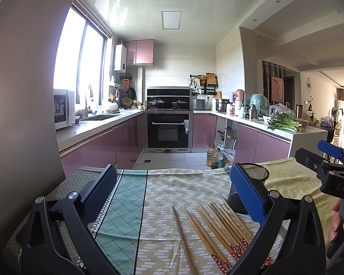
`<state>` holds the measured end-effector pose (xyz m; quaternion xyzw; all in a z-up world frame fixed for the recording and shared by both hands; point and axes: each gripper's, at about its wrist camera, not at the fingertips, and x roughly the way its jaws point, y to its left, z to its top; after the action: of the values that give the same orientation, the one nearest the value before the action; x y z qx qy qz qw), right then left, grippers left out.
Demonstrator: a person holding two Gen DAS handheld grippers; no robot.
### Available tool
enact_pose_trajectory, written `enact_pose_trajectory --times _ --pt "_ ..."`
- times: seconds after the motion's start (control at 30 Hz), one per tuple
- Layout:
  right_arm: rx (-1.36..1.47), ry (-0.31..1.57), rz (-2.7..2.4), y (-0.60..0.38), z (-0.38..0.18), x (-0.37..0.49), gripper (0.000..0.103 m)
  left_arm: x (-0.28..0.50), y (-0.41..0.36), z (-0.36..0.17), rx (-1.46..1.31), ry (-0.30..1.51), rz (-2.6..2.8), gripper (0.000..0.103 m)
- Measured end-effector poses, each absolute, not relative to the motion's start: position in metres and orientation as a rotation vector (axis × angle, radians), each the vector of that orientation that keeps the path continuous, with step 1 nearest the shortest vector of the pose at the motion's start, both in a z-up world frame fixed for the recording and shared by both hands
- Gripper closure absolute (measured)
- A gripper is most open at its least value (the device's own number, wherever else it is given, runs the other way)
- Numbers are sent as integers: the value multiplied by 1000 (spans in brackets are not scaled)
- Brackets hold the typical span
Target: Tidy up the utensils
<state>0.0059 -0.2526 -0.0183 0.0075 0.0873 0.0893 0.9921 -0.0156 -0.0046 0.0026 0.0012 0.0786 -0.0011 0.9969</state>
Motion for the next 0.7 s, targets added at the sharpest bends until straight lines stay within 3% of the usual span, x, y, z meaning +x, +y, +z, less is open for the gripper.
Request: enact_pose_trajectory --times 0.7 --pt "22 174 176 -252 -17 2 7 -12 -5 0 12 159 10 6"
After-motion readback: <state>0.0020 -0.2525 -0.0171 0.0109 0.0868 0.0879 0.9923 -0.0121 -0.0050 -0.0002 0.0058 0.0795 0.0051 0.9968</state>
